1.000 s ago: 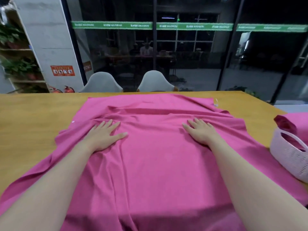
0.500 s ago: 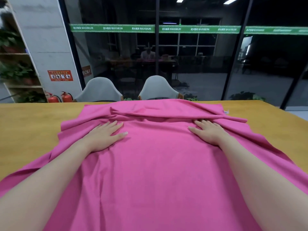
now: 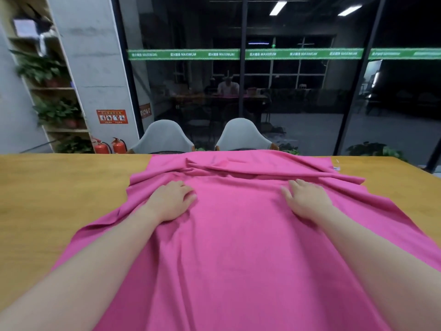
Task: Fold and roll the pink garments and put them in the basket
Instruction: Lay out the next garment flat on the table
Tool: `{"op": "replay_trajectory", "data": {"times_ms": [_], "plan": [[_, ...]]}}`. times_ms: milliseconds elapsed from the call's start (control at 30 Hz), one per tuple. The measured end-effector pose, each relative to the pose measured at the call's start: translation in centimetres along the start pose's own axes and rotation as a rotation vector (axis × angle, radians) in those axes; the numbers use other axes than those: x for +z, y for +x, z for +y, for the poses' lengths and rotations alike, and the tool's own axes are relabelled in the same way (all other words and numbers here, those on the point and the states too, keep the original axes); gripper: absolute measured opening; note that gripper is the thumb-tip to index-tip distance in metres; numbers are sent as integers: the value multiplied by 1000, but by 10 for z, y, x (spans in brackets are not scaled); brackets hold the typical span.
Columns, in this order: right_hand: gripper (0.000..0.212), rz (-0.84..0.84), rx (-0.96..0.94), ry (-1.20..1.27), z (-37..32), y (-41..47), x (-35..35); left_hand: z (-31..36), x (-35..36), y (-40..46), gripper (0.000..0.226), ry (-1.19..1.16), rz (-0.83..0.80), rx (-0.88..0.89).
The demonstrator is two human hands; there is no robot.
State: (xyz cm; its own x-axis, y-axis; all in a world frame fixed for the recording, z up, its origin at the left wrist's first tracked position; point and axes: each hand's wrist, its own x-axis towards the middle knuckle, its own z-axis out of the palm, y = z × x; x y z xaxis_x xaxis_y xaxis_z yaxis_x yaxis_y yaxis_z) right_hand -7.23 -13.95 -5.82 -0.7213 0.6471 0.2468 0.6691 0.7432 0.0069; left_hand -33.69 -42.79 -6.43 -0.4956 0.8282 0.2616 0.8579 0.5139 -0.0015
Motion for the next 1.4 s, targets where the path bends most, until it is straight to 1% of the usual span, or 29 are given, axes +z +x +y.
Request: {"op": "replay_trajectory", "data": {"times_ms": [33,100,233,300,400,533,600,700,733,767,833,900,1100,1233,1400], "plan": [[57,-19,-19,43,-14,-11,-5,2,-3,-14,56,-40,-9,-4],[57,-46,-94,102,-46,-38,-13,2,-7,-47,67,-119,-45,-32],[56,-133,-217,182,-106,-97,-20,2,-10,-125,88,-162,-150,-155],[59,-163,-271,177,-130,-122,-23,9,-20,-166,82,-220,-149,-253],[64,-175,-296,168,-152,-154,-26,12,-34,-213,70,-195,-128,-324],[75,-225,-260,169,-151,-179,-25,-6,-49,-246,73,-133,-173,-347],[77,-257,-262,160,-146,-183,-27,-21,-54,-255,79,-130,-200,-335],[78,-268,-274,138,-145,-183,-27,-39,-58,-261,97,-144,-223,-355],[79,-264,-278,133,-146,-180,-26,-42,-58,-259,99,-140,-224,-354],[79,-262,-283,130,-146,-177,-25,-43,-58,-257,97,-135,-225,-350],[80,-259,-286,124,-147,-168,-22,-42,-57,-250,86,-115,-214,-348],[80,-260,-284,123,-147,-157,-20,-42,-55,-240,81,-98,-208,-350],[80,-259,-287,110,-150,-120,-10,-56,-46,-206,82,-94,-223,-334],[77,-251,-282,105,-153,-91,-4,-69,-37,-177,83,-83,-201,-316],[76,-264,-287,127,-153,-53,7,-87,-25,-142,99,-83,-205,-313]]}}
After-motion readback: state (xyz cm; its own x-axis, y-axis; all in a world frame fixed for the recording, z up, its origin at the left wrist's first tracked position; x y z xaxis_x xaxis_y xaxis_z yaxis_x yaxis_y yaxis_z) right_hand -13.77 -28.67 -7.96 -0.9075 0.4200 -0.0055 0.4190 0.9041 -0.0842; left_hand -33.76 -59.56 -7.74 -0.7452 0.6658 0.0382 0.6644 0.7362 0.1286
